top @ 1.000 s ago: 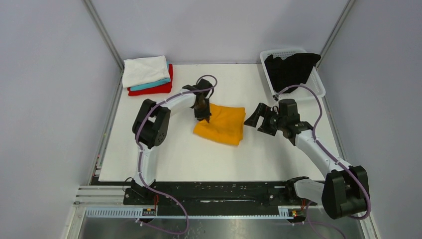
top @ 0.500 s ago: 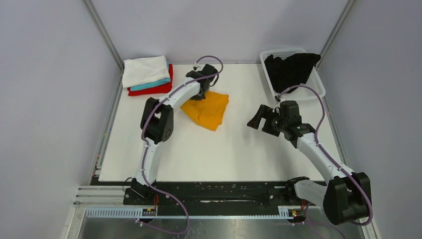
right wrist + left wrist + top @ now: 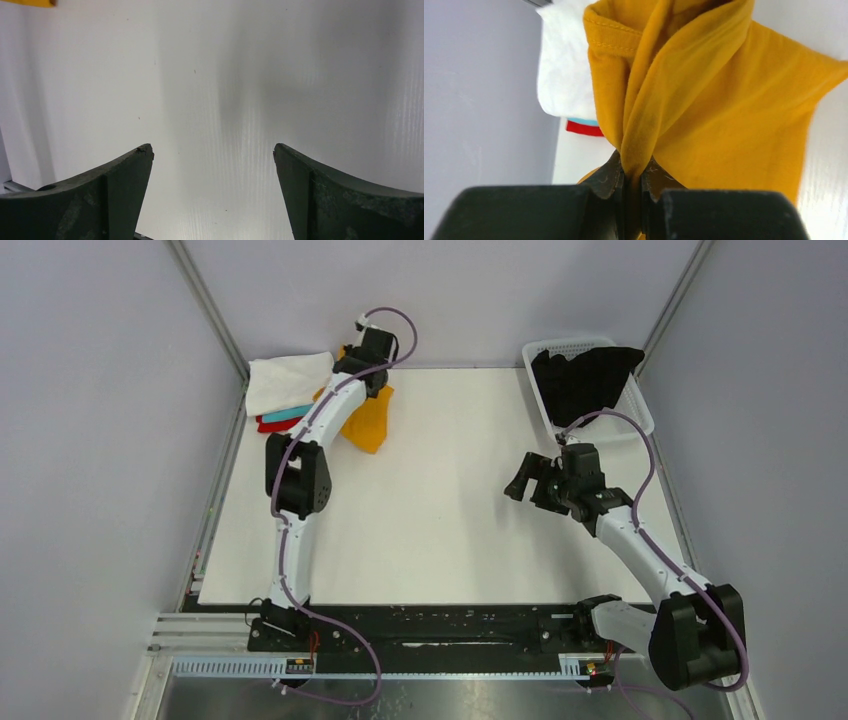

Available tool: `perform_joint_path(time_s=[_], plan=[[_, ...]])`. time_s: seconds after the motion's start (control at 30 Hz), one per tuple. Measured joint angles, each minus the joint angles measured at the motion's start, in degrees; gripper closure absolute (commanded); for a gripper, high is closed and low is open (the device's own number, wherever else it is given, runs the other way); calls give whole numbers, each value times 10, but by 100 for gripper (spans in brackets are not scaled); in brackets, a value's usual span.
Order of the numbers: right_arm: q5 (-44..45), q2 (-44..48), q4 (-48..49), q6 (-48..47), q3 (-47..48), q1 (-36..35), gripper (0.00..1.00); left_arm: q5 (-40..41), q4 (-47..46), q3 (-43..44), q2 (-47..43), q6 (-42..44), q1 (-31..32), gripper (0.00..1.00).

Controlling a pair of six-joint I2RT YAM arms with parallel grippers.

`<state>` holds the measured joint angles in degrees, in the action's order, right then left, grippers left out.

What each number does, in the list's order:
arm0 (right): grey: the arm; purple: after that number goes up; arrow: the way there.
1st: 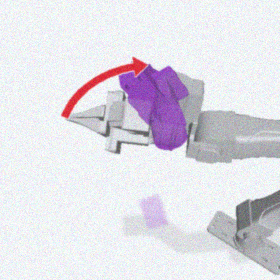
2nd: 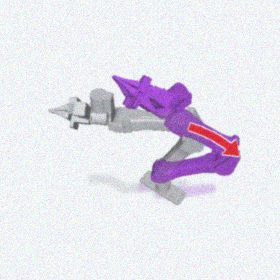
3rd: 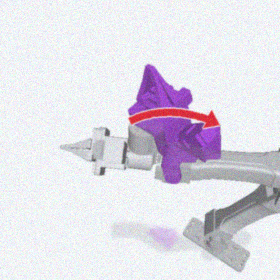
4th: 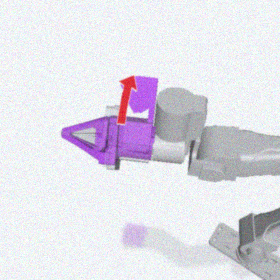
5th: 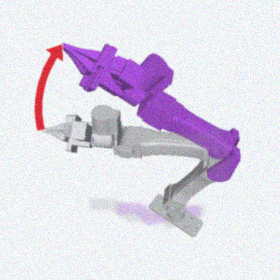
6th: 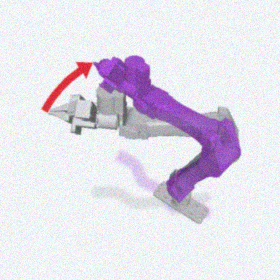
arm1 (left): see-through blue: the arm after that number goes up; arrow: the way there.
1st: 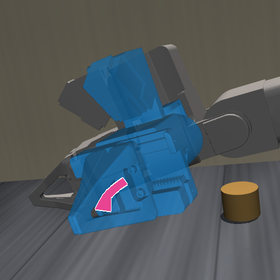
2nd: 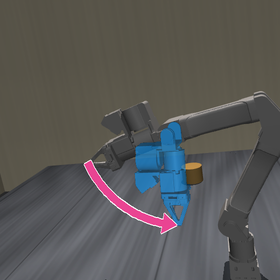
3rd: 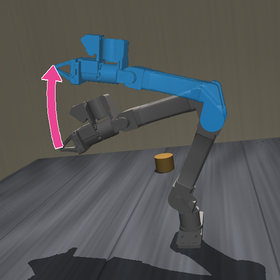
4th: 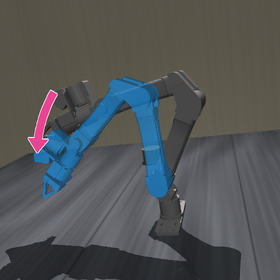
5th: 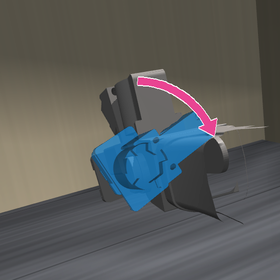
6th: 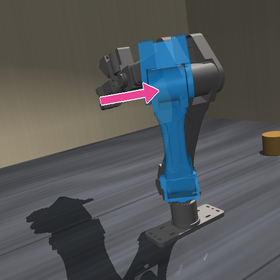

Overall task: Fold and stack the t-shirts
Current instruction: Put the neatly folded tshirt into the corner of the board with the left arm

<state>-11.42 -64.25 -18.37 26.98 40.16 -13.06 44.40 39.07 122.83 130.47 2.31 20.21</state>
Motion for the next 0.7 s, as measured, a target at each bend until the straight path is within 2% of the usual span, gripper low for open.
perform_joint_path(time_s=[0.2,0.37,0.7], plan=[[16,-18,-3,-3,0,0,0,-27,-20,78,0,40,-52,100],[35,-33,-14,-7,7,0,1,-56,-27,92,-6,55,-79,100],[49,-46,-18,-9,20,0,1,-114,-34,125,-30,64,-82,100]])
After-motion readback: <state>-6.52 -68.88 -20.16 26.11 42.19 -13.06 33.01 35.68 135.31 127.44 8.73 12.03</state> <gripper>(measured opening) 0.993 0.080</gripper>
